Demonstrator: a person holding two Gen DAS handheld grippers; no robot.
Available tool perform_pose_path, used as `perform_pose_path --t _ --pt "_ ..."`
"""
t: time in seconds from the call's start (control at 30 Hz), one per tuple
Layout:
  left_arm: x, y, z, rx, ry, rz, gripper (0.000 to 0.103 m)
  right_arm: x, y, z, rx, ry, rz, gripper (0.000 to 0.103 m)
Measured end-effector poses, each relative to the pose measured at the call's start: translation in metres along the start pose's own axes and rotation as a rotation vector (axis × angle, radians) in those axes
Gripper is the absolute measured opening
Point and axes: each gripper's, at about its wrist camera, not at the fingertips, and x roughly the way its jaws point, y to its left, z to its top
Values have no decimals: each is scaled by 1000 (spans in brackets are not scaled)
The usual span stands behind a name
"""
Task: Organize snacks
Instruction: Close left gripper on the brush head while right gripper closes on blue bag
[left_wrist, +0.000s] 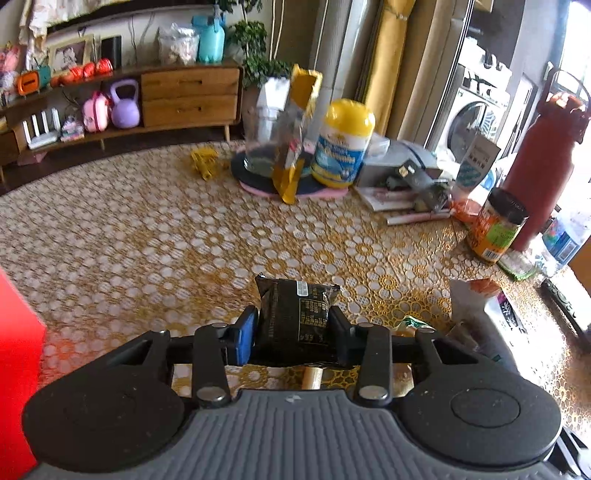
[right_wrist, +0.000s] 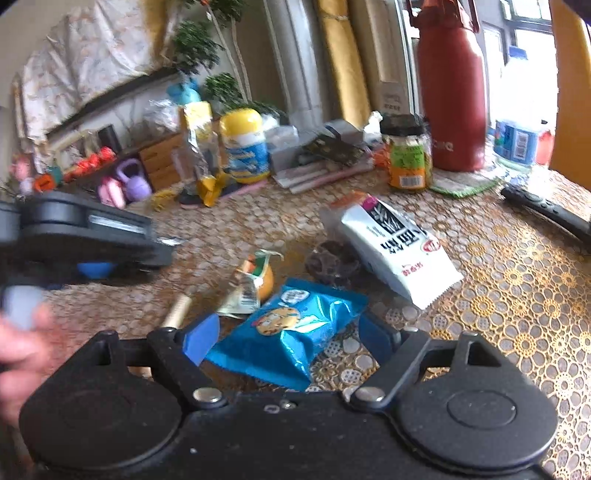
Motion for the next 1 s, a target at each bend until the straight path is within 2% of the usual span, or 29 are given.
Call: perform_pose_path --t 0.17,0.27,0.3,0.33,0.37,0.43,0.53,1.0 --pt "-28 6 -4 -6 -32 1 40 12 4 -1 18 14 -45 80" --pt "-45 9 -9 -5 -50 -2 40 13 5 -4 17 20 -45 71" --pt "-51 10 -11 -5 -55 -3 40 11 5 -5 12 19 -47 61" --pt "-56 11 -13 -5 -60 -6 40 10 6 -6 9 17 -49 55" --pt "-61 11 -15 -7 -63 -8 40 8 6 -7 10 17 -48 55" --pt "-71 13 -20 -7 -70 -15 40 4 5 -9 17 16 -33 44" --pt "-82 16 -28 -4 -72 -13 40 -4 5 -12 6 12 -20 38" --pt "-160 32 -74 -18 -142 -33 40 -87 11 -38 -47 -47 83 36"
